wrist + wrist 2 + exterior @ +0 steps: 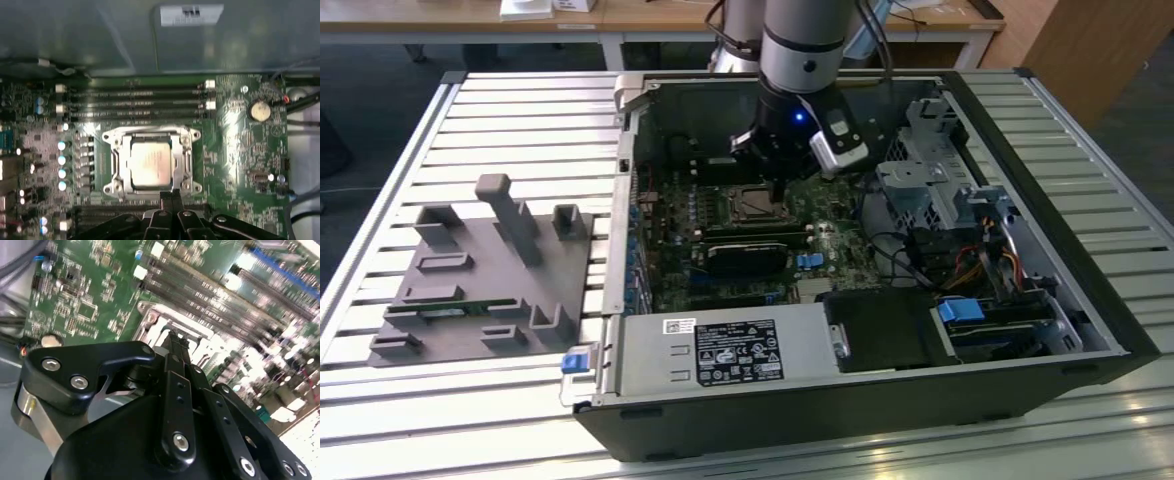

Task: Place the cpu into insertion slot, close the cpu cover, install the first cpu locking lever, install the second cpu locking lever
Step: 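Install the second cpu locking lever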

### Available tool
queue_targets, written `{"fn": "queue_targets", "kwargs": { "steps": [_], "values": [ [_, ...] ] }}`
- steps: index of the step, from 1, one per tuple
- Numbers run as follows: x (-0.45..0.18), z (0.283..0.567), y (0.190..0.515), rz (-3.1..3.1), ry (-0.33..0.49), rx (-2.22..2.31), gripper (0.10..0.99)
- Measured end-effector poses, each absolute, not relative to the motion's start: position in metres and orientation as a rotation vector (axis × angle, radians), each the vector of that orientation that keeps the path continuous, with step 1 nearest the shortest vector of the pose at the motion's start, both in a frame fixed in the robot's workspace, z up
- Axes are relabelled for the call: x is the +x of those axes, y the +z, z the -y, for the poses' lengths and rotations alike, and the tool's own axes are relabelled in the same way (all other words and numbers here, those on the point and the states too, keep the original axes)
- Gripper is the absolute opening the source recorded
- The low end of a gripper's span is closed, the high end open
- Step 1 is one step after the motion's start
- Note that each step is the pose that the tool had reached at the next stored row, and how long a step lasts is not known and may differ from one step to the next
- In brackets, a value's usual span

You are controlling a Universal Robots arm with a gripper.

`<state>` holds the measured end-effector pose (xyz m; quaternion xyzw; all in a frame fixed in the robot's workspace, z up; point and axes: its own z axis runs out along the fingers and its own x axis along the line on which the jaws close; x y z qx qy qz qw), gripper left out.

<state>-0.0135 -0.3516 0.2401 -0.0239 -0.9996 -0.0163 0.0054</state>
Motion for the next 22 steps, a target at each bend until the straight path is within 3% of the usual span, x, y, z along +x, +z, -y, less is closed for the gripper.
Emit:
{"fn": "queue_targets", "kwargs": {
  "steps": [7, 22],
  "values": [
    [-0.013, 0.368, 0.238, 3.116, -0.092, -0.074, 0.106],
    [-0.043, 0.370, 0.229, 3.114, -0.129, -0.074, 0.106]
  ]
}}
